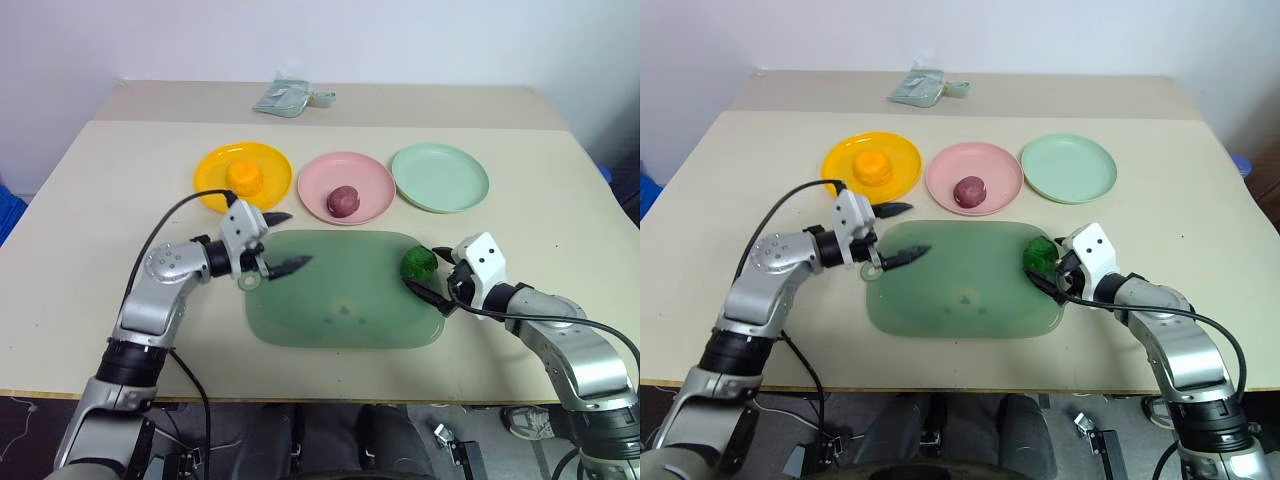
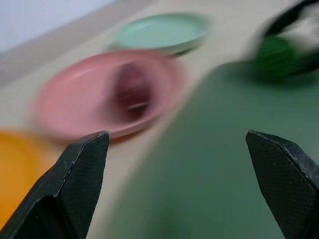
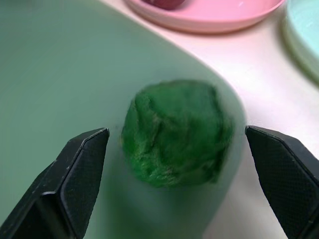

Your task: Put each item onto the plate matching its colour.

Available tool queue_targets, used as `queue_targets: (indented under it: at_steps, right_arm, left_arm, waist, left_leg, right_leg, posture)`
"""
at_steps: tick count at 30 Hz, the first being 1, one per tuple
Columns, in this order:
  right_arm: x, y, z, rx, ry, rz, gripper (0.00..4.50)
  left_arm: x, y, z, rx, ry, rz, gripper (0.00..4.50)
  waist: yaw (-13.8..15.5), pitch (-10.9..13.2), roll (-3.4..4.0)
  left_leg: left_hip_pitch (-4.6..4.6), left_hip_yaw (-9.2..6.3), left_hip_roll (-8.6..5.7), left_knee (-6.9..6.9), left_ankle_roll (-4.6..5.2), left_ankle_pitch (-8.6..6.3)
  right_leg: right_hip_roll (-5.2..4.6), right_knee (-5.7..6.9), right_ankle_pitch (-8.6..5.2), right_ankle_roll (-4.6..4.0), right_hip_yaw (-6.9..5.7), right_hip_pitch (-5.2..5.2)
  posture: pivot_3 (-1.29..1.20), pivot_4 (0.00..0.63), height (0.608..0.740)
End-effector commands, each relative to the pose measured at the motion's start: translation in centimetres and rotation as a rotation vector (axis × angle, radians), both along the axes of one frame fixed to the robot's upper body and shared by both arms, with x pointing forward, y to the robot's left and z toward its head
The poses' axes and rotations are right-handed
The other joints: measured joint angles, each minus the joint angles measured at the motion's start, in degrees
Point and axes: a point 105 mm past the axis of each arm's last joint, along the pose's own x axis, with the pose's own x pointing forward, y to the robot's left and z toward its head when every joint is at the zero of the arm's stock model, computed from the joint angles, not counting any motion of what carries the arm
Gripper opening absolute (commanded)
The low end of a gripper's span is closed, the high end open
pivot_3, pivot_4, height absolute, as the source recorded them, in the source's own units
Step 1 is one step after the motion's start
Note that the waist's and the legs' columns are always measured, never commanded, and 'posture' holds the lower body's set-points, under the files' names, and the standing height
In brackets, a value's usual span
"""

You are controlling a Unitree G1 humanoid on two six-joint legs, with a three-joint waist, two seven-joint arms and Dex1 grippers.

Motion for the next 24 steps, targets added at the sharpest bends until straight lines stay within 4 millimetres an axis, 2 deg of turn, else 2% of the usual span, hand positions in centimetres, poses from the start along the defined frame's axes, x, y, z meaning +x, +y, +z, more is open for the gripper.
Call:
queue_targets:
  at_steps: [1, 2, 6, 9, 14, 17, 18, 22, 24]
  right_arm:
    - [0.4, 0.7, 1.9, 0.031, -0.082, 0.028, 3.21]
    - [0.6, 0.8, 2.3, 0.037, -0.101, 0.031, 2.81]
    - [3.0, 0.6, 4.9, 0.089, -0.211, -0.046, 2.81]
    - [7.0, -1.2, 6.1, 0.055, -0.277, -0.239, 2.81]
    - [13.0, -4.0, 6.0, 0.034, -0.270, -0.510, 2.81]
    - [14.9, -4.5, 6.4, 0.089, -0.276, -0.568, 3.83]
    - [15.2, -4.6, 6.6, 0.096, -0.286, -0.577, 4.38]
    - [15.3, -4.4, 7.6, 0.055, -0.363, -0.514, 4.48]
    - [14.3, -4.3, 8.1, 0.052, -0.409, -0.415, 4.48]
  left_arm:
    - [-1.7, -1.0, 0.3, 0.013, 0.001, -0.072, 4.50]
    - [-1.9, -1.1, 0.1, 0.019, 0.009, -0.083, 4.50]
    - [-2.1, -1.4, 0.1, 0.001, 0.012, -0.071, 4.50]
    - [-2.3, -1.6, 0.2, -0.044, 0.024, -0.043, 4.50]
    - [-3.1, -1.6, -0.1, -0.082, 0.049, 0.014, 4.50]
    - [-3.8, -1.9, -0.3, -0.095, 0.059, 0.033, 4.50]
    - [-4.0, -1.9, -0.3, -0.098, 0.060, 0.043, 4.50]
    - [-3.7, -1.1, 0.1, -0.128, 0.041, 0.129, 4.50]
    - [-2.7, 0.6, 0.5, -0.141, 0.006, 0.239, 4.50]
  waist:
    - [-0.1, 0.0, 0.01]
    - [-0.3, 0.0, 0.01]
    - [-0.8, 0.0, 0.03]
    - [-1.0, 0.0, 0.04]
    - [-1.1, 0.0, 0.05]
    - [-1.2, 0.0, 0.08]
    - [-1.3, 0.0, 0.11]
    - [-1.4, 0.0, 0.11]
    - [-1.3, 0.1, 0.13]
  left_leg:
    - [0.00, 0.00, 0.00, 0.00, 0.00, 0.00]
    - [0.00, 0.00, 0.00, 0.00, 0.00, 0.00]
    - [0.00, -0.01, 0.00, -0.01, 0.00, 0.00]
    - [0.01, 0.00, 0.01, -0.02, -0.01, 0.00]
    - [-0.03, 0.02, 0.00, -0.08, -0.05, 0.03]
    - [-0.05, 0.04, -0.01, -0.13, -0.06, 0.04]
    - [-0.05, 0.04, -0.01, -0.15, -0.06, 0.04]
    - [-0.06, 0.04, -0.01, -0.17, -0.07, 0.05]
    - [-0.06, 0.04, 0.00, -0.17, -0.08, 0.05]
  right_leg:
    - [0.00, 0.01, 0.00, 0.00, 0.00, 0.00]
    - [0.00, 0.01, 0.00, 0.00, 0.00, 0.00]
    - [0.01, 0.02, 0.00, -0.01, 0.00, -0.01]
    - [0.02, 0.03, 0.00, -0.01, 0.02, -0.05]
    - [0.02, 0.07, -0.01, -0.02, 0.04, -0.13]
    - [0.02, 0.06, -0.01, -0.02, 0.04, -0.14]
    - [0.02, 0.06, -0.01, -0.02, 0.04, -0.14]
    - [0.02, 0.06, -0.01, -0.02, 0.03, -0.13]
    - [0.03, 0.05, -0.01, -0.02, 0.03, -0.13]
  posture:
    - [0.00, 0.150, 0.740]
    - [0.00, 0.150, 0.740]
    - [0.00, 0.150, 0.740]
    - [0.00, 0.150, 0.740]
    - [0.00, 0.150, 0.740]
    - [0.00, 0.150, 0.740]
    - [0.00, 0.150, 0.740]
    - [0.00, 0.150, 0.740]
    - [0.00, 0.150, 0.740]
